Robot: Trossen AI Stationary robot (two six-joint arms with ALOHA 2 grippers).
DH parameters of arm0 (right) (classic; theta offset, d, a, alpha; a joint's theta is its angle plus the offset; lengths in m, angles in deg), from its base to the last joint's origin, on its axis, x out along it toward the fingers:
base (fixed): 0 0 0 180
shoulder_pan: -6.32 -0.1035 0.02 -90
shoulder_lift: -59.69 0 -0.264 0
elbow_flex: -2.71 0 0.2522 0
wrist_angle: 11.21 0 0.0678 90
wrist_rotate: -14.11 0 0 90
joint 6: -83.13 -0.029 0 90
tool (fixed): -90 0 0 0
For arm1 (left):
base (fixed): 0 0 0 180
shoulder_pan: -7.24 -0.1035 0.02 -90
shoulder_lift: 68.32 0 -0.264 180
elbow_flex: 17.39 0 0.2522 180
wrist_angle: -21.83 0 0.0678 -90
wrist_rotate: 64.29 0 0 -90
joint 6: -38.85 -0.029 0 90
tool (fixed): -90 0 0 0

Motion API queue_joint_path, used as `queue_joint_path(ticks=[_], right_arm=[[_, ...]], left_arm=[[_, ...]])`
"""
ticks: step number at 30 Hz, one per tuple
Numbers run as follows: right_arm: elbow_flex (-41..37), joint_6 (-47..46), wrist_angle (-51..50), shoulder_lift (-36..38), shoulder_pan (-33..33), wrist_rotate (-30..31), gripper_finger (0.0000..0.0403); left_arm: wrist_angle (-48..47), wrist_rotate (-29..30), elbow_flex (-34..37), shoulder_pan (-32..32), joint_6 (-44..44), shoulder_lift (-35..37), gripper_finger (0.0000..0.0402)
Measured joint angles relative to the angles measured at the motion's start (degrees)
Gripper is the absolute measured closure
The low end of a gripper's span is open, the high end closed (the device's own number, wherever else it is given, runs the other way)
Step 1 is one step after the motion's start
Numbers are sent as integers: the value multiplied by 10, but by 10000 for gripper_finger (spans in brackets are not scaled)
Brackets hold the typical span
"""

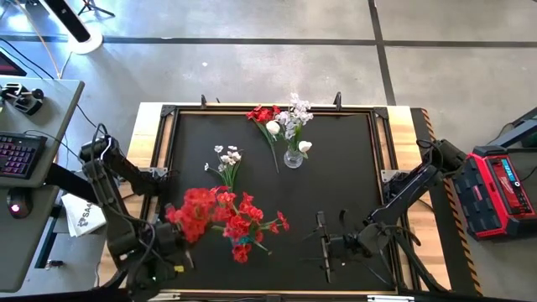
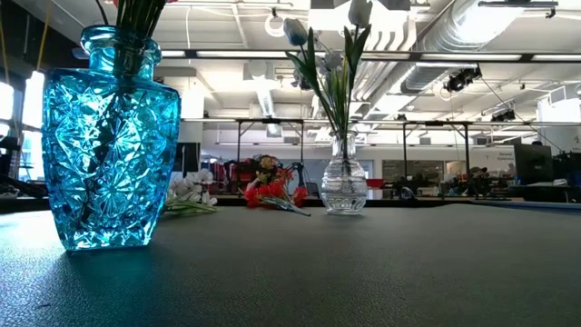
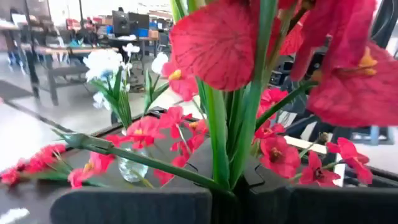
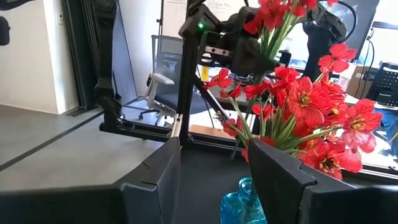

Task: Sort flowers into vase by color
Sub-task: Put the red flowers into the blue vase

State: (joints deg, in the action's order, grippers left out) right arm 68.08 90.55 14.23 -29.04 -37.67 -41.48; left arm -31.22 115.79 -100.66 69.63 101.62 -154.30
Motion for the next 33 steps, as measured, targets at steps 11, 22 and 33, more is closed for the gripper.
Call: queue_joint_path(ticks=[11,22,33], right_arm=[[0,-14,0,0,2,-1,242],[0,-16,-3,0,1,-1,242],[0,-16,-9,0,1,-1,242]], left_arm=[[202,-305,9,-37,-298,2,401],[785,-430,205,-62,-807,44,401],[1071,-459,396,-128,-837,101,401]])
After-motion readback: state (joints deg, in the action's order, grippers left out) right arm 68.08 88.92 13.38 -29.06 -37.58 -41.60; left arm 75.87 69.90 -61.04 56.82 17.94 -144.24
